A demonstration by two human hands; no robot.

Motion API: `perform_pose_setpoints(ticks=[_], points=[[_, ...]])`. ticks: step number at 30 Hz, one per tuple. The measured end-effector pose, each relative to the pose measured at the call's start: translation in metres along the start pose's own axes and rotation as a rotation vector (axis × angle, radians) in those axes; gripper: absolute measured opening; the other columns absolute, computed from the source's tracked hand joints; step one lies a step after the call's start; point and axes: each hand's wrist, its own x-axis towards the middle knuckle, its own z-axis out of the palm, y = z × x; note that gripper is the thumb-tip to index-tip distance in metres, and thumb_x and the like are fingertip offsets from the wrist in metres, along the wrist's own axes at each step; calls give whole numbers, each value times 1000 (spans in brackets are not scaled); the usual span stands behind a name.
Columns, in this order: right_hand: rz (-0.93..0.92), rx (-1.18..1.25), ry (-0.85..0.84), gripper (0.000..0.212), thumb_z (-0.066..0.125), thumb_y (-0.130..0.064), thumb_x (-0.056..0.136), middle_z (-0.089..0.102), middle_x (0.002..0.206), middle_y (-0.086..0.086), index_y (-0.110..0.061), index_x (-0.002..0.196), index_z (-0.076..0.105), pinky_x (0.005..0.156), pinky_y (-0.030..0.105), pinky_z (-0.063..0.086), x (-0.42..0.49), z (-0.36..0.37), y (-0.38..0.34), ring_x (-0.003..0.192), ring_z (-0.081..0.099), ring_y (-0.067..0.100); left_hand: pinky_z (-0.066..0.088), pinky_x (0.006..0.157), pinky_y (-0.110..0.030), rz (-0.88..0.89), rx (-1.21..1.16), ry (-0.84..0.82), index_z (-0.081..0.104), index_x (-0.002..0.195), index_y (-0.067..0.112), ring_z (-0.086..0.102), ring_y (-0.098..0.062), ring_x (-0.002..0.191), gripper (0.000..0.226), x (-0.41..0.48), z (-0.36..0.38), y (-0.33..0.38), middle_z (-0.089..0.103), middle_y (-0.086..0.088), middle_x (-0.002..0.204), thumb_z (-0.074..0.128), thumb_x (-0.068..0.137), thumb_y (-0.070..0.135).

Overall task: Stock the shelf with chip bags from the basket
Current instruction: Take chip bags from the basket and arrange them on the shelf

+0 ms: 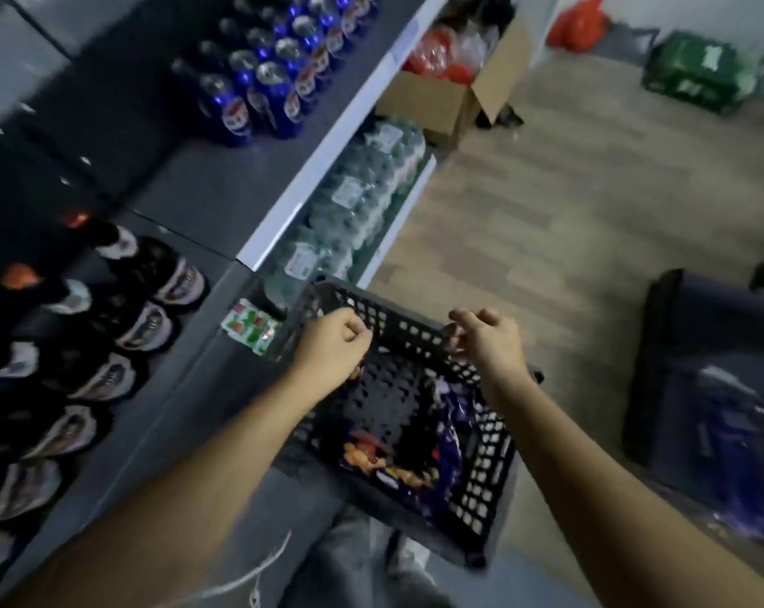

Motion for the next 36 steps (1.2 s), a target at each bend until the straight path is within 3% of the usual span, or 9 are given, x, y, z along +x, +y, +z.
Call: perform_pose_setpoints(ticks=[3, 6, 12, 17, 22, 25, 29, 32, 36], points=[[150, -26, 26, 20, 55, -15, 103, 58, 71, 12, -6, 86, 59, 51, 25, 43, 25, -8, 72, 59, 53, 20, 42, 58, -24, -147, 14, -162, 61, 84, 18, 62, -17, 76, 15, 23, 63, -61, 62, 3, 77, 62, 96, 26], [285, -6, 22, 15, 54, -14, 103, 61, 78, 12, -7, 92, 61, 66, 33, 45, 49, 3, 129, 71, 58, 24, 47, 71, -32, -286, 21, -287, 63, 90, 11, 62, -25, 84, 17, 36, 110, -120, 65, -5, 87, 62, 96, 27], [426, 3, -14, 11, 50, -16, 103, 59, 83, 9, -12, 99, 59, 72, 36, 45, 92, 39, 195, 75, 57, 22, 51, 83, -37, -355, 88, -194, 59, 104, 9, 62, -26, 96, 29, 82, 154, -189, 65, -8, 101, 68, 91, 34], [510, 62, -3, 6, 52, -12, 100, 56, 87, 11, -15, 99, 57, 62, 31, 39, 111, 55, 229, 80, 52, 24, 44, 97, -43, -261, 240, -74, 47, 127, 14, 44, -32, 125, 61, 130, 183, -212, 46, -10, 135, 71, 83, 48], [531, 88, 34, 11, 53, -16, 102, 63, 83, 8, -10, 106, 62, 68, 33, 50, 118, 60, 256, 81, 61, 25, 35, 113, -51, -270, 352, -93, 20, 152, 12, 20, -38, 147, 104, 175, 217, -224, 16, -15, 163, 71, 77, 61], [529, 93, 33, 12, 53, -15, 102, 62, 90, 13, -11, 97, 64, 78, 38, 48, 120, 62, 263, 87, 60, 27, 36, 112, -55, -320, 379, -102, 10, 155, 12, 13, -41, 150, 112, 193, 230, -236, 6, -17, 165, 74, 76, 60], [521, 101, 27, 12, 53, -16, 103, 63, 89, 12, -13, 95, 61, 78, 38, 46, 119, 63, 264, 88, 59, 27, 51, 87, -48, -300, 409, -36, 15, 151, 14, 39, -42, 137, 94, 200, 229, -245, 26, -18, 158, 74, 84, 44], [507, 109, 23, 12, 51, -15, 104, 64, 93, 13, -12, 99, 62, 82, 41, 48, 117, 64, 260, 87, 62, 26, 47, 67, -39, -268, 341, 2, 24, 146, 16, 62, -38, 105, 68, 198, 215, -245, 55, -16, 131, 65, 93, 30], [485, 124, 16, 17, 53, -15, 103, 63, 102, 15, -7, 110, 65, 84, 44, 52, 112, 66, 244, 87, 63, 25, 50, 78, -33, -271, -84, -92, 52, 130, 22, 64, -25, 93, 37, 187, 182, -233, 68, -4, 110, 60, 94, 23]])
